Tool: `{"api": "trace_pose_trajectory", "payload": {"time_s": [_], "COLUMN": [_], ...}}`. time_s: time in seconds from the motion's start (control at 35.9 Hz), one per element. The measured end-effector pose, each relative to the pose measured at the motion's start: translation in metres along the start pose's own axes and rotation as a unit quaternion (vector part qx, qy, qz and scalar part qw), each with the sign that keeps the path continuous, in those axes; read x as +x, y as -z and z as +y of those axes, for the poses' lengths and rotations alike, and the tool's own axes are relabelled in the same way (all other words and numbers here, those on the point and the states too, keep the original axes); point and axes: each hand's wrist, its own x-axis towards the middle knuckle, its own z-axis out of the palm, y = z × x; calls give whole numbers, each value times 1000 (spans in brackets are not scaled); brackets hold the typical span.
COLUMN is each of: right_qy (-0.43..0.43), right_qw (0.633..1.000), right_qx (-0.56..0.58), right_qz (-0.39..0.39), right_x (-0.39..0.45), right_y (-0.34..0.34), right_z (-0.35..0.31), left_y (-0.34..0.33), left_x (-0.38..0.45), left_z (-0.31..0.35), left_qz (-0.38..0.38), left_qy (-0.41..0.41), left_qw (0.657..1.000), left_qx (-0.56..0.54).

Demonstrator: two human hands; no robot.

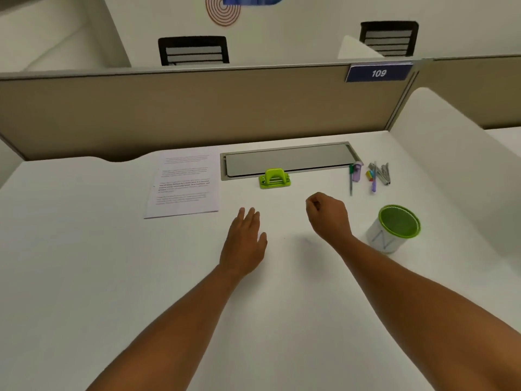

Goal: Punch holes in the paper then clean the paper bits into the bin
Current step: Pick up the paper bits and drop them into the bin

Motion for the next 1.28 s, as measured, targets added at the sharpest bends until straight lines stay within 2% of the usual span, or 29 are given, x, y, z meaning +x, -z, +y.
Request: {"api": "trace_pose_trajectory", "payload": {"time_s": [0.08, 0.17, 0.33, 0.45, 0.56, 0.81, 0.95, 1.06, 1.17, 1.28], "right_qy": [12, 65, 223, 263, 296, 262, 204, 119, 54, 39], "right_qw": [998, 990, 938, 904, 883, 876, 910, 943, 944, 943], "right_qx": [-45, -104, -217, -249, -264, -315, -269, -234, -237, -235], "right_qz": [-35, -71, -152, -225, -251, -254, -239, -205, -222, -232], "right_x": [-17, -33, -60, -68, -69, -60, -58, -67, -91, -97], "right_y": [5, 1, -22, -42, -54, -31, -14, -2, -6, -20], "right_z": [21, 38, 49, 46, 44, 61, 64, 74, 83, 80], "left_y": [-19, -36, -58, -64, -69, -67, -65, -65, -64, -64], "left_x": [-14, -29, -48, -47, -46, -42, -28, -16, -9, -6], "left_z": [10, 12, 18, 21, 19, 25, 30, 29, 29, 23], "left_qz": [-20, -41, -51, -40, -46, -38, -36, -30, -30, -29], "left_qy": [3, 7, 19, 43, 51, 60, 55, 61, 58, 51], "left_qw": [1000, 998, 996, 993, 992, 993, 994, 993, 994, 994], "left_qx": [19, 49, 73, 98, 104, 90, 92, 93, 92, 95]}}
